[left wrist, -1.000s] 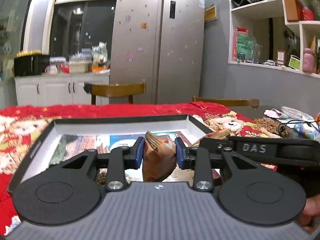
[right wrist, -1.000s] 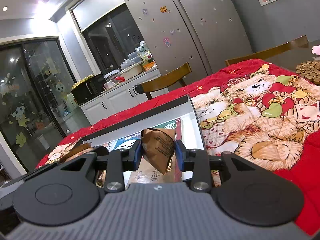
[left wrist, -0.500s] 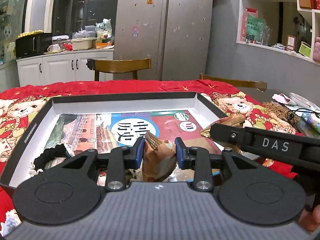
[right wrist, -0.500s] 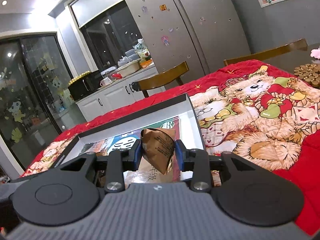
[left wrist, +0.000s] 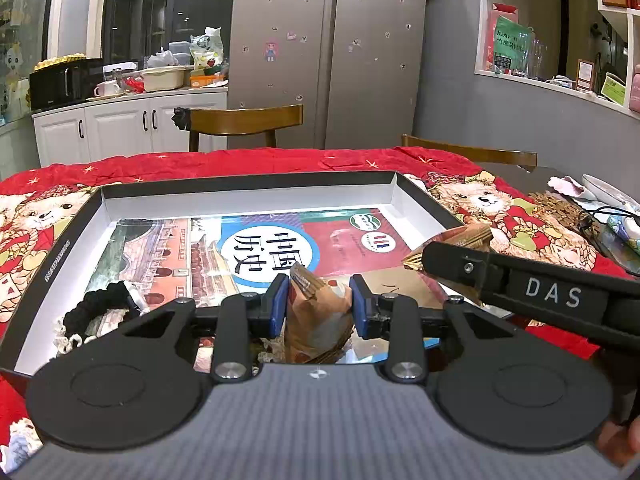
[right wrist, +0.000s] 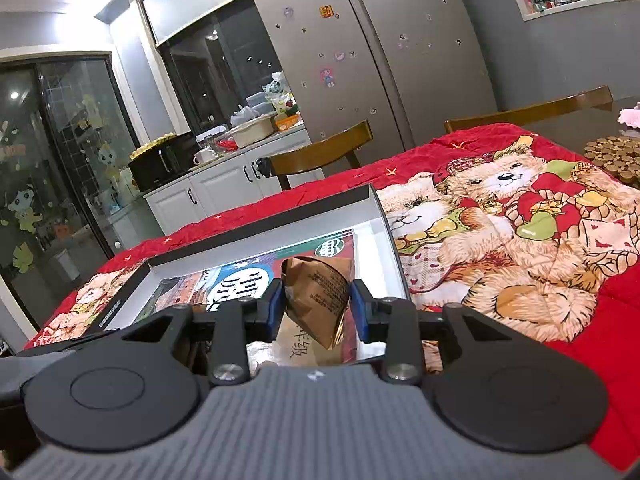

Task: Organize objects
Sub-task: 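Lower both held packets into the box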

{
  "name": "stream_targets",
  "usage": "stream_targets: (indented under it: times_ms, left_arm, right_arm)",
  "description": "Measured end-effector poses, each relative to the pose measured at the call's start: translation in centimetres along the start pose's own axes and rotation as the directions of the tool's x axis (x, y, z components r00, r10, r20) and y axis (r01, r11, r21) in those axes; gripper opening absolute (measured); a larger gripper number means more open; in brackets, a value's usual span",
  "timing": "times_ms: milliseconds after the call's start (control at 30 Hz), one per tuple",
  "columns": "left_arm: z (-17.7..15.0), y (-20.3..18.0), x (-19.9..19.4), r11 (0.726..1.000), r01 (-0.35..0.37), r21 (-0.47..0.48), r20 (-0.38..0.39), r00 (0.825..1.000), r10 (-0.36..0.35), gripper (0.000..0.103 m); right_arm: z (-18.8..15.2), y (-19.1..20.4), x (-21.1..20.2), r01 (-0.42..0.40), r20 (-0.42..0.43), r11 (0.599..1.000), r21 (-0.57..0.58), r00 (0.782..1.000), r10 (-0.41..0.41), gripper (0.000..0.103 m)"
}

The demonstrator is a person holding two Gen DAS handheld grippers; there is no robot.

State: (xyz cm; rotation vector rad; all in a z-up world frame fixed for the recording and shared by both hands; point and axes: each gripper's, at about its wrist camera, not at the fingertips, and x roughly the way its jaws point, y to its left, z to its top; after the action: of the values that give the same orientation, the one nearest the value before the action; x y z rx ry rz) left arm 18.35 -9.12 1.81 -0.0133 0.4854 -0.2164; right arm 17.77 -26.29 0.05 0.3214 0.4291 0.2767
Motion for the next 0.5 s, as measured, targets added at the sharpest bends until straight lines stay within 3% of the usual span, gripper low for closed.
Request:
stream_targets:
  times_ms: [500]
  left_arm:
    - [-0.07,0.21,-0.04,1.000,0.004,-0.008,0.003,1.000,-0.004,0.038]
  right_arm:
    - [0.05,-0.04,0.01,0.001,0.000,1.000,-0.002,1.000,-0.001,0.039]
